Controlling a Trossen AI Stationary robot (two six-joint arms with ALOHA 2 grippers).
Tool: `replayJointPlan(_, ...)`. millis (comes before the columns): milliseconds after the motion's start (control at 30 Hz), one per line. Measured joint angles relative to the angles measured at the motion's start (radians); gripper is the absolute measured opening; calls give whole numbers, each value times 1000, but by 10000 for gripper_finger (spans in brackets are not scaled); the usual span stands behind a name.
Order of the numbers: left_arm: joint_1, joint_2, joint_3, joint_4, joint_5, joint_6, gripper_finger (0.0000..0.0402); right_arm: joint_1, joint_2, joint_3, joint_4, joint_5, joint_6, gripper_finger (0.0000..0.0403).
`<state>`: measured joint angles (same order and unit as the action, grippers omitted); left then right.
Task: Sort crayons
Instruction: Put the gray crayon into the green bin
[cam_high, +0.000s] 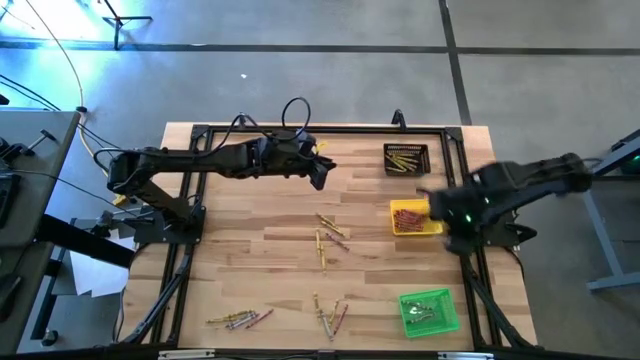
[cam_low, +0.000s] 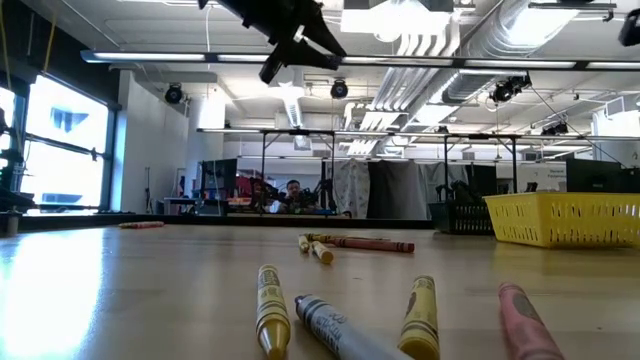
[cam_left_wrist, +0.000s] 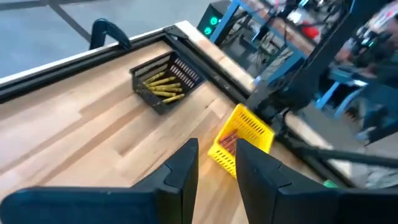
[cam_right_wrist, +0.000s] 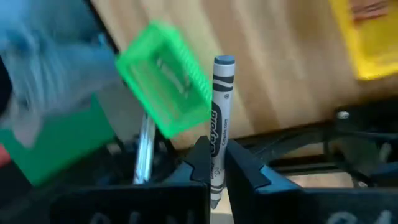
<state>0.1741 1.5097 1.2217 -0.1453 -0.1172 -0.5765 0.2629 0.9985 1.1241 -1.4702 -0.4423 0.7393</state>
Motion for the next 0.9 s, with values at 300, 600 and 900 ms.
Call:
replayJointPlan(300,24,0,0,-70,0,71,90,424,4,-273,578,54,-66,10)
replayJointPlan(600,60,0,0,-76,0,83,90,527,172,-386,764,119,-134,19)
replayJointPlan(900,64,0,0,-77,0,83,90,525,240,-387,911,95,-141,77)
